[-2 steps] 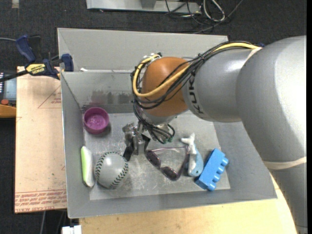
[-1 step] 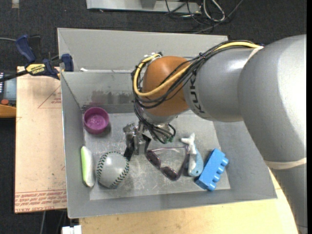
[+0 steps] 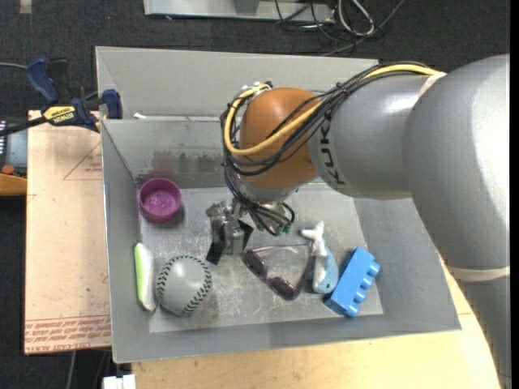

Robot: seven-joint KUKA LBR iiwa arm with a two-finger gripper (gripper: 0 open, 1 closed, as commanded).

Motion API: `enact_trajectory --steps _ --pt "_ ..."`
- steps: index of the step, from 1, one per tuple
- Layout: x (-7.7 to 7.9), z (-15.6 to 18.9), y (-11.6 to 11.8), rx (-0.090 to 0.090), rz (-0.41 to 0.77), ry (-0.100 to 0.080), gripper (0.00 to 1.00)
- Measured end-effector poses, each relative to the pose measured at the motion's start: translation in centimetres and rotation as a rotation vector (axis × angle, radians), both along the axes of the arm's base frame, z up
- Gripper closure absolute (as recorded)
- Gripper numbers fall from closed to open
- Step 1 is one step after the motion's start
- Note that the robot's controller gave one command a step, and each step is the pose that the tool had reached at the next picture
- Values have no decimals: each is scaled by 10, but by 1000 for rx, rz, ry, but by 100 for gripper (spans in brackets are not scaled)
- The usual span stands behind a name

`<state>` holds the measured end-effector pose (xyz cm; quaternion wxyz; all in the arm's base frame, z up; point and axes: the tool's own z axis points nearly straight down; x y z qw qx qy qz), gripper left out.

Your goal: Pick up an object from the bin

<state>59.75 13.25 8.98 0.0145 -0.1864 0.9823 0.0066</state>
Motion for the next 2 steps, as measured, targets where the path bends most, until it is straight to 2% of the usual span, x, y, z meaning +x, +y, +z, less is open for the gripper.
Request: enact_trajectory --steps 2 --pt "0 31 0 1 -1 -2 100"
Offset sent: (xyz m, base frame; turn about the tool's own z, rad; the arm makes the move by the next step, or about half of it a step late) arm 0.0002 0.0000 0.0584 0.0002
